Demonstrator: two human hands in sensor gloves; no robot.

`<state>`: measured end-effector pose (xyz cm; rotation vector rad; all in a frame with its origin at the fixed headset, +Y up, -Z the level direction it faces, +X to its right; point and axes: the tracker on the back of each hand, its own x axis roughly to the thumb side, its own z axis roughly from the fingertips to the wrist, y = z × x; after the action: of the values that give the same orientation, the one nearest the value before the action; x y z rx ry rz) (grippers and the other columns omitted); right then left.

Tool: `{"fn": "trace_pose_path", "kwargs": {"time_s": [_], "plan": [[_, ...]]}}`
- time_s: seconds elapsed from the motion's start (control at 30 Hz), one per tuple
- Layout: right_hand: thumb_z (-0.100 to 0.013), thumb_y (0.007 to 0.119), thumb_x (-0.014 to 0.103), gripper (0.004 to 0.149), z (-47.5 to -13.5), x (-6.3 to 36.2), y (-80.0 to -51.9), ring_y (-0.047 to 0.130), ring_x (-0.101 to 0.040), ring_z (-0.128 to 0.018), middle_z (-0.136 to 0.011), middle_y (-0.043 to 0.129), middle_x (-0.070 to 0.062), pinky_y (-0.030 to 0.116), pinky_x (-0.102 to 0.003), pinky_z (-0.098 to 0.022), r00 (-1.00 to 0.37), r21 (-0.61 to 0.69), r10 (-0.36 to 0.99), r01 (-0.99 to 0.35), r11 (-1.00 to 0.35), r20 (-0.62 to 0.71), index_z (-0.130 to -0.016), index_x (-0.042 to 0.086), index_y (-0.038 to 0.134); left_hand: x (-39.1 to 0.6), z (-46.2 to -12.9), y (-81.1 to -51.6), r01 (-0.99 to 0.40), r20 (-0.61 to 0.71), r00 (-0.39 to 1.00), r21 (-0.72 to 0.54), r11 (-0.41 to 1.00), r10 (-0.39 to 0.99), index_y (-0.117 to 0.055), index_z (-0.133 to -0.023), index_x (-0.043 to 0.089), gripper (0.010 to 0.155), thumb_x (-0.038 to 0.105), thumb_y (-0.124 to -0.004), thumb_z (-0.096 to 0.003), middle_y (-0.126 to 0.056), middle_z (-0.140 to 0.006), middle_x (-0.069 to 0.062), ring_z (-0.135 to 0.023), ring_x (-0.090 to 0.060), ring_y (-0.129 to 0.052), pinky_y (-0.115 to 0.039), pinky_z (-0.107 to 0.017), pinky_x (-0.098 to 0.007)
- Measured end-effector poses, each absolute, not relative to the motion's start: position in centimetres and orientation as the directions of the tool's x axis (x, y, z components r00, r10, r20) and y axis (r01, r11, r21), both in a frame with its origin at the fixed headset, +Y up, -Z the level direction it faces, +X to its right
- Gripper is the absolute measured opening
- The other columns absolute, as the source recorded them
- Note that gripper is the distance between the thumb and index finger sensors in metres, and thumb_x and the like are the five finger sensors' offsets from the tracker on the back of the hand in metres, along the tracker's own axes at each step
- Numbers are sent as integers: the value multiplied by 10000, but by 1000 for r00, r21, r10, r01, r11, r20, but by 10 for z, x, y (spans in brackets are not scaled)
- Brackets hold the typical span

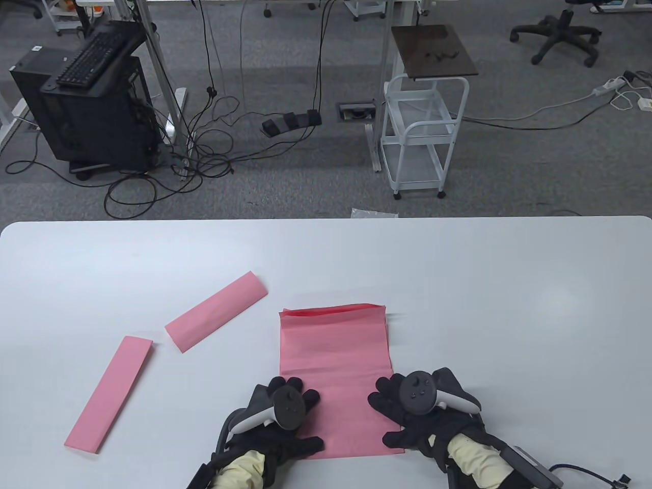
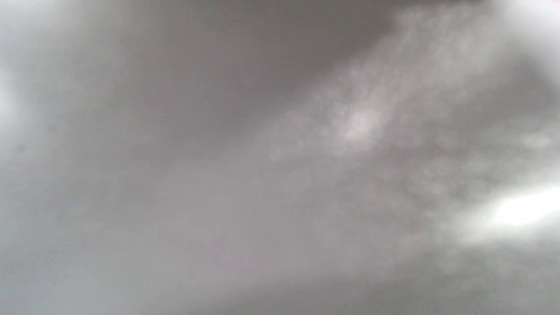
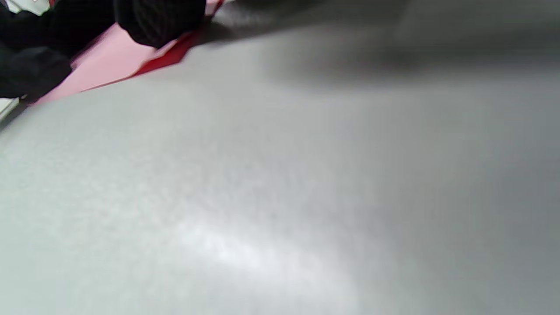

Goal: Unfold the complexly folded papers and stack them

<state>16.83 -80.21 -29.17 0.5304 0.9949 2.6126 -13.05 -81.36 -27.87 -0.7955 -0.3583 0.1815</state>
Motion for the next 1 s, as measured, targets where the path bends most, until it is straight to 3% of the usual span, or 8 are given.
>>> {"fn": "trace_pose_path", "kwargs": {"time_s": [0.07,0.17,0.43,0.57,0.7,0.77,0.9,1.0], "plan": [[-498,667,516,703,-290,164,-799,-72,-70,-1030,-1129,13,237,-116,-468,-671,-887,666,396,-150,-731,236,-1049,476,231,-130,-279,-814,-20,253,922,-725,688,294,177,-978,436,887,718,-499,-479,375,-970,107,-892,-254,372,209,-594,-510],[-507,682,481,716,-286,147,-785,-74,-144,-1034,-1166,74,103,-96,-493,-676,-862,569,359,-103,-816,358,-1088,367,280,-130,-278,-814,-17,255,922,-726,688,291,182,-975,433,887,719,-495,-478,380,-967,107,-889,-257,376,212,-593,-512],[-490,699,490,712,-317,96,-797,-30,-135,-1044,-1158,71,142,-98,-485,-677,-837,630,378,-52,-775,396,-1070,414,293,-130,-278,-813,-12,260,921,-727,687,291,184,-973,437,890,719,-496,-474,382,-965,111,-891,-249,379,215,-592,-511],[-480,701,517,615,-356,125,-801,13,-26,-1060,-1143,147,271,-111,-473,-688,-882,630,423,-210,-748,208,-1010,536,389,-130,-278,-813,-10,263,920,-726,687,291,183,-973,436,890,717,-498,-474,381,-966,108,-891,-253,377,212,-591,-514],[-491,706,492,571,-386,165,-800,55,-47,-1066,-1150,187,241,-106,-477,-691,-907,566,421,-343,-749,7,-998,545,449,-130,-278,-813,-10,263,920,-727,687,292,184,-974,434,890,717,-497,-476,381,-966,106,-890,-253,377,212,-591,-514],[-487,708,494,577,-389,169,-799,54,-58,-1064,-1150,190,230,-104,-482,-691,-910,556,413,-351,-753,-15,-1001,536,448,-130,-278,-813,-10,263,920,-727,687,291,184,-974,434,890,717,-497,-476,381,-966,106,-890,-253,376,211,-591,-514],[-508,691,459,586,-383,156,-790,12,-105,-1057,-1166,175,149,-91,-482,-688,-939,524,340,-262,-810,57,-1035,452,436,-130,-278,-813,-8,264,920,-726,687,290,187,-974,433,890,718,-495,-477,383,-965,103,-889,-256,378,212,-591,-516],[-508,664,497,668,-362,133,-783,-96,-83,-1027,-1145,49,188,-117,-481,-676,-910,473,313,-156,-867,274,-1065,440,298,-130,-278,-813,-8,264,920,-727,687,290,186,-973,433,889,719,-494,-477,383,-965,104,-889,-255,379,213,-591,-515]]}}
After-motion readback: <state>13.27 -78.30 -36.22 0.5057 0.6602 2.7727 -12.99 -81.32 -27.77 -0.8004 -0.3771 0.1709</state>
